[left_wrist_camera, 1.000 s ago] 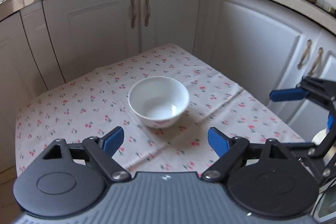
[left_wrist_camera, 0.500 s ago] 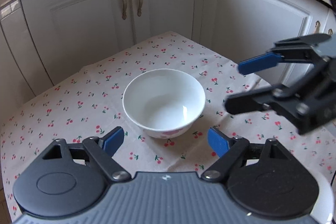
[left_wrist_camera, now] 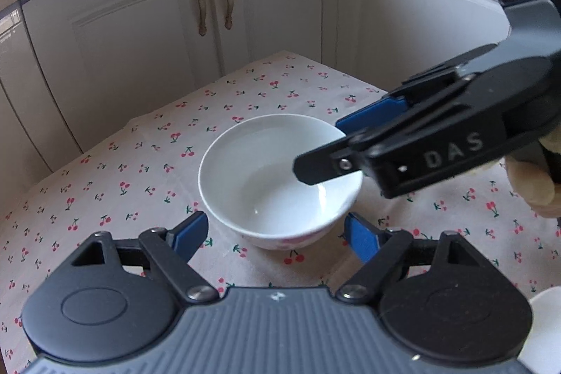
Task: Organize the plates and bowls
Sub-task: 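Grasp the rim of the pink-decal white bowl with the right tool, then carry the pink-decal bowl with the right tool over the nested bowls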
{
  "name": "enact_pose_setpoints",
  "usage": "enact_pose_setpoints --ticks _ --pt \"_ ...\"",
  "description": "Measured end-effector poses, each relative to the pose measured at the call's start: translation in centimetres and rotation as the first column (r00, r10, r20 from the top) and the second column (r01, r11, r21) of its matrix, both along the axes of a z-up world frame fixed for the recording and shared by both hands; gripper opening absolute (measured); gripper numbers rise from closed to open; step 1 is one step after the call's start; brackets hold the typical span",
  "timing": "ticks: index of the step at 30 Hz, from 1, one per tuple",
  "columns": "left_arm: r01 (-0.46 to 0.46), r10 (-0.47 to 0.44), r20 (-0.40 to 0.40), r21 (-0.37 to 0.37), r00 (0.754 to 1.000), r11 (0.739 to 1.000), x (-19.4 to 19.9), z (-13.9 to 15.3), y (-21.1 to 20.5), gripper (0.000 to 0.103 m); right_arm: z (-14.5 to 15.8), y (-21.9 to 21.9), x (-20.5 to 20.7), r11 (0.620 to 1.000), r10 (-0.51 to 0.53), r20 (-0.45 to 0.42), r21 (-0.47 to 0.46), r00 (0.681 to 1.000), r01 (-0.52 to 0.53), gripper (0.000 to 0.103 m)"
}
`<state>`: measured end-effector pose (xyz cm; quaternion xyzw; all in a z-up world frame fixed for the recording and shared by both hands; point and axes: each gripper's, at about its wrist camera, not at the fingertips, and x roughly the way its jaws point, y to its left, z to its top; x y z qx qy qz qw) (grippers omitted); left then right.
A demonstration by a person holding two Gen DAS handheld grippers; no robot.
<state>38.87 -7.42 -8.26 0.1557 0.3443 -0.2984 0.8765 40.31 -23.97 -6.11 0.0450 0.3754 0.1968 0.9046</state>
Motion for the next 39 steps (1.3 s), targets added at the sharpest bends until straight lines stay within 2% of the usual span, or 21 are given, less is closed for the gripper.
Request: enact_pose_setpoints --ticks 9,17,21,28,39 --pt "0.022 -0.022 0.008 -0.016 1.000 1.000 0.4 -0.3 0.1 0.083 -0.7 -0.2 1.8 0.999 -0.006 -0.025 0.042 1.000 0.008 0.059" --pt "0.022 -0.022 0.003 -0.017 1.000 1.000 0.5 -0.3 0.0 0.083 -1.3 -0.2 2.6 0.998 -0.018 -0.039 0.063 0.999 0.020 0.059" --pt "0.030 -0.030 0.000 -0.008 1.000 1.000 0.2 -0.1 -0.1 0.083 -1.2 0.1 2.2 0.999 -0.015 -0.037 0.039 0.999 0.017 0.059" --pt "0.047 -0.047 0.013 -0.010 0.999 0.999 -2.1 1.7 -0.2 0.083 0.4 0.1 0.2 0.999 -0.005 -0.029 0.042 1.000 0.006 0.059" --pt "0.054 -0.053 0.025 -0.037 0.998 0.998 -8.3 5.5 0.6 0.083 4.7 0.7 -6.5 0.999 0.033 0.018 0.000 0.999 -0.033 0.061"
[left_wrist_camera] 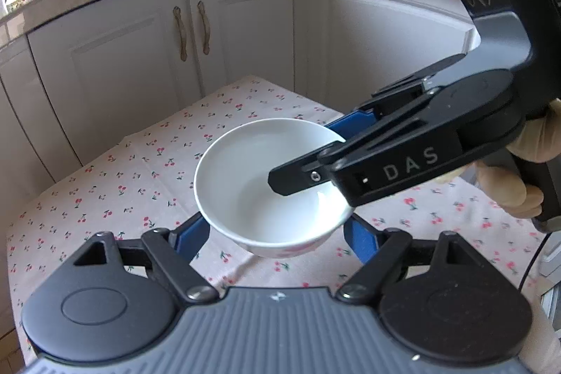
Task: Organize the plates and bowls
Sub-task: 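Carry the pink-decal bowl with the right tool over the nested bowls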
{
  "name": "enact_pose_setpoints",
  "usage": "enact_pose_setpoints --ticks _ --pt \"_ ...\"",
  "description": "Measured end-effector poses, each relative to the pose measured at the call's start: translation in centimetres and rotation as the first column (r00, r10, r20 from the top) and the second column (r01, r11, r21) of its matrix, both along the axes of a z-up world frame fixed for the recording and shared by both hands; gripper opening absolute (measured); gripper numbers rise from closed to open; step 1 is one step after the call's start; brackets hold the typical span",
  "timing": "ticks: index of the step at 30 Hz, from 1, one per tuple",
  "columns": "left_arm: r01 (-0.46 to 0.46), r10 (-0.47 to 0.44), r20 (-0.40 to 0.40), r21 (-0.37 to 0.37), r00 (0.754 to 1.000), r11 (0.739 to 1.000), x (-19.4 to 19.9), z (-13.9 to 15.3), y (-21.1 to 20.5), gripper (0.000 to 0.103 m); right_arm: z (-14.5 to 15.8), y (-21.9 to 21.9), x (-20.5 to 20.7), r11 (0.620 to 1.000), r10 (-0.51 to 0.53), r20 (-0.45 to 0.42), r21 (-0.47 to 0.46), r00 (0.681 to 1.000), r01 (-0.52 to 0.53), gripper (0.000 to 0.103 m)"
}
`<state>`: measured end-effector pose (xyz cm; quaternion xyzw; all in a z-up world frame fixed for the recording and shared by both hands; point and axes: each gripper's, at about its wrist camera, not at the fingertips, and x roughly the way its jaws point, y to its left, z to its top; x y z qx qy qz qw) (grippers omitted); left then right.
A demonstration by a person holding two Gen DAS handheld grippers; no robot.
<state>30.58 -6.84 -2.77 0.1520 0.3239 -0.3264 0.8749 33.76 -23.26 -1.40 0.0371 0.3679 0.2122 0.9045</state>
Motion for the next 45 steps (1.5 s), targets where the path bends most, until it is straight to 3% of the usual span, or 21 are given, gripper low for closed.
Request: enact_pose_setpoints --ticks 9,22,45 --pt "0.010 -0.010 0.035 -0.011 0.999 1.000 -5.1 2.6 0.1 0.083 2.5 -0.3 -5.4 1.000 0.006 0.036 0.024 0.999 -0.007 0.061" --pt "0.009 -0.009 0.024 -0.015 1.000 1.000 -11.1 2.8 0.1 0.083 2.8 -0.6 -11.6 0.999 0.023 0.029 0.027 0.999 -0.024 0.061" --pt "-0.001 0.000 -0.035 -0.029 0.999 1.000 -12.8 1.0 0.6 0.083 0.6 -0.2 -13.9 0.999 0.016 -0.026 0.031 1.000 -0.015 0.062"
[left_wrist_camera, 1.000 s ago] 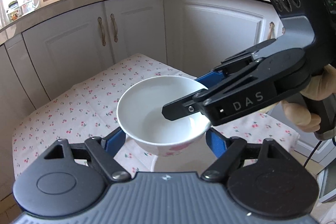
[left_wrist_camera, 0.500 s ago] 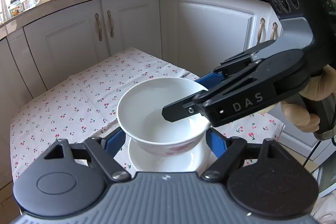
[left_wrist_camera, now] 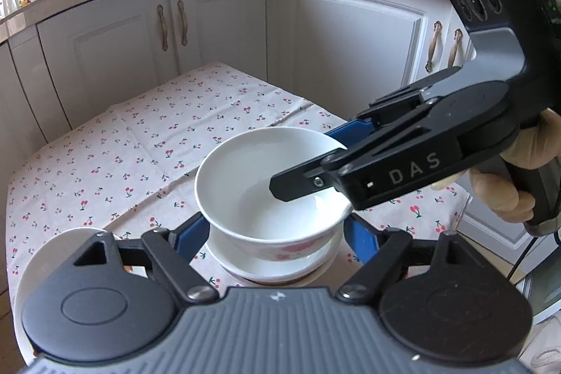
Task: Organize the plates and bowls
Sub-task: 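Carry the pink-decal bowl with the right tool over the nested bowls, then lower the pink-decal bowl into the nested bowls with the right tool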
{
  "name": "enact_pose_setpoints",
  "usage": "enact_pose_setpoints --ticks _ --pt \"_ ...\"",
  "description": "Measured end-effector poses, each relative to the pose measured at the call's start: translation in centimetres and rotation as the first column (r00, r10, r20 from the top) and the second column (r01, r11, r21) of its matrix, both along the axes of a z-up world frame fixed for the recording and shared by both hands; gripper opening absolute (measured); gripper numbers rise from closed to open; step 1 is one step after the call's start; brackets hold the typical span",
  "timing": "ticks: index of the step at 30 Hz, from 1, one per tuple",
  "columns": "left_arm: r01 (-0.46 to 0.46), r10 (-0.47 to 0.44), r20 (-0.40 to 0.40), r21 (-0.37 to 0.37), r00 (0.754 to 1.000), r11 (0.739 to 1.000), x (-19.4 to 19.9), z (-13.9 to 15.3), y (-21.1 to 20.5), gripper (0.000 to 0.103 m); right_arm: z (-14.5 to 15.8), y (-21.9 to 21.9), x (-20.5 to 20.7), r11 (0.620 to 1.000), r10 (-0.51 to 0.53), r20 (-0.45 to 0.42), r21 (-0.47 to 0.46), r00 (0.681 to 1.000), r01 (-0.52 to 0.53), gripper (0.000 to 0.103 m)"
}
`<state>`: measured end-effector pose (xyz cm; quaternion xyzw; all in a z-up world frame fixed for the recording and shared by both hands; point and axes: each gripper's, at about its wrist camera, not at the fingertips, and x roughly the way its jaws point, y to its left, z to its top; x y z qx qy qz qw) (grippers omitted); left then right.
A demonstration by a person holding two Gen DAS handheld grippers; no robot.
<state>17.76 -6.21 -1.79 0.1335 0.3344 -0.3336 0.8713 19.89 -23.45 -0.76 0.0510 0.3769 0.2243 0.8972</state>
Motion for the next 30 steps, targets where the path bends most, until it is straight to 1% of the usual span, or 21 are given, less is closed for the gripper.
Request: enact_pose_setpoints --ticks 9,17,24,30 --pt "-0.003 0.003 -0.016 -0.003 1.000 1.000 0.3 -0.6 0.1 0.083 -0.9 -0.1 0.0 1.000 -0.004 -0.012 0.012 1.000 0.005 0.062" --pt "-0.005 0.005 -0.018 -0.002 1.000 1.000 0.4 -0.9 0.0 0.084 -1.2 0.2 0.1 1.000 -0.007 -0.009 0.004 1.000 0.007 0.062" --pt "-0.009 0.009 -0.027 -0.002 1.000 1.000 0.6 -1.2 0.1 0.084 -1.2 0.9 0.0 0.999 -0.006 0.002 -0.033 1.000 0.006 0.062" --pt "-0.012 0.011 -0.041 -0.016 0.999 1.000 0.7 -1.3 0.4 0.084 -1.2 1.4 -0.1 0.998 0.001 0.009 -0.059 1.000 -0.001 0.062"
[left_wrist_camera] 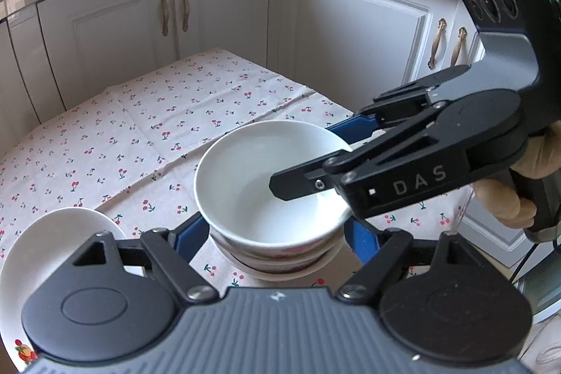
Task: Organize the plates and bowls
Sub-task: 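Lower the pink-decal bowl into the nested bowls with the right tool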
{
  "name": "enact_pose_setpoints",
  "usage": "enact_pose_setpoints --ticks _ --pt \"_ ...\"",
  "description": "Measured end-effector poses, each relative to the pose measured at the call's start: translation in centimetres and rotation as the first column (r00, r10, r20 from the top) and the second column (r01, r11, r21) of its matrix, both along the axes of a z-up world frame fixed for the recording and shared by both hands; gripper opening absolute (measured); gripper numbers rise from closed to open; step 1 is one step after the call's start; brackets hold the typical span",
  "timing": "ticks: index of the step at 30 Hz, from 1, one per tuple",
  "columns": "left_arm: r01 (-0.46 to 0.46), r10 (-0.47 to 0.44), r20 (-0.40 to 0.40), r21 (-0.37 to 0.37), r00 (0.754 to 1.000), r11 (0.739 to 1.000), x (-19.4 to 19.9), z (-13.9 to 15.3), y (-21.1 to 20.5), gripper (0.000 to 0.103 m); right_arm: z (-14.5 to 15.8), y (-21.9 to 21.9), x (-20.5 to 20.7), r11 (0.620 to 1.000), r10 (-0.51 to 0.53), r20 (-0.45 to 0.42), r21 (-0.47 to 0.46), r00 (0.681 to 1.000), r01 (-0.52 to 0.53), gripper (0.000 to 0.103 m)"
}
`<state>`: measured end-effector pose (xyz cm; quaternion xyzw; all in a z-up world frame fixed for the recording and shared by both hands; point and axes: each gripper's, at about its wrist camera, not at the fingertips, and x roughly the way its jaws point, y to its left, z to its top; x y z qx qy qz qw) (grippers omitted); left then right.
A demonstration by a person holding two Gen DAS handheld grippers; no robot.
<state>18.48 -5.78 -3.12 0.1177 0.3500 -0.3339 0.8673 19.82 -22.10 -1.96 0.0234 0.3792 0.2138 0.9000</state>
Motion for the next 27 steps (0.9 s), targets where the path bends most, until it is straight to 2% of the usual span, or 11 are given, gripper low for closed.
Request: enact_pose_setpoints --ticks 18,27 --pt "0.008 -0.008 -0.011 -0.017 1.000 1.000 0.2 -0.1 0.4 0.084 -0.1 1.1 -0.6 0.998 0.011 0.036 -0.058 0.999 -0.009 0.065" --pt "0.007 -0.007 -0.024 -0.027 1.000 1.000 0.4 -0.3 0.5 0.085 -0.1 1.1 -0.7 0.999 0.004 0.040 -0.048 0.999 -0.002 0.067"
